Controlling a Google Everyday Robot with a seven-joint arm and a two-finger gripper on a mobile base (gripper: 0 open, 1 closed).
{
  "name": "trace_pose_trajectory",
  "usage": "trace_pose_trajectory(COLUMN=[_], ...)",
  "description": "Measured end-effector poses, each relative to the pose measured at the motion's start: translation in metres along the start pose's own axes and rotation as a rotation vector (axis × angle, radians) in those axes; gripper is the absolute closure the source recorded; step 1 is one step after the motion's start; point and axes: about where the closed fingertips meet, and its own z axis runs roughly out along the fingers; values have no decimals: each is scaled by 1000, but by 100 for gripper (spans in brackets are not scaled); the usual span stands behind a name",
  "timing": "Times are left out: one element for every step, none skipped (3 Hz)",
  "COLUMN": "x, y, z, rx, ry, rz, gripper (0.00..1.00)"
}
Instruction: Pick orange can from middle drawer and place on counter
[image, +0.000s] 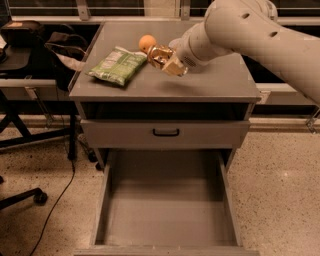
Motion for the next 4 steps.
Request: trace_pose_trajectory(x=[6, 6, 6, 6], y=[-2, -2, -2, -2], z=[14, 15, 15, 15], rx=[-3, -3, -3, -3], ry=[-4, -4, -4, -4], rz=[22, 23, 23, 23], gripper=[100, 82, 58, 35])
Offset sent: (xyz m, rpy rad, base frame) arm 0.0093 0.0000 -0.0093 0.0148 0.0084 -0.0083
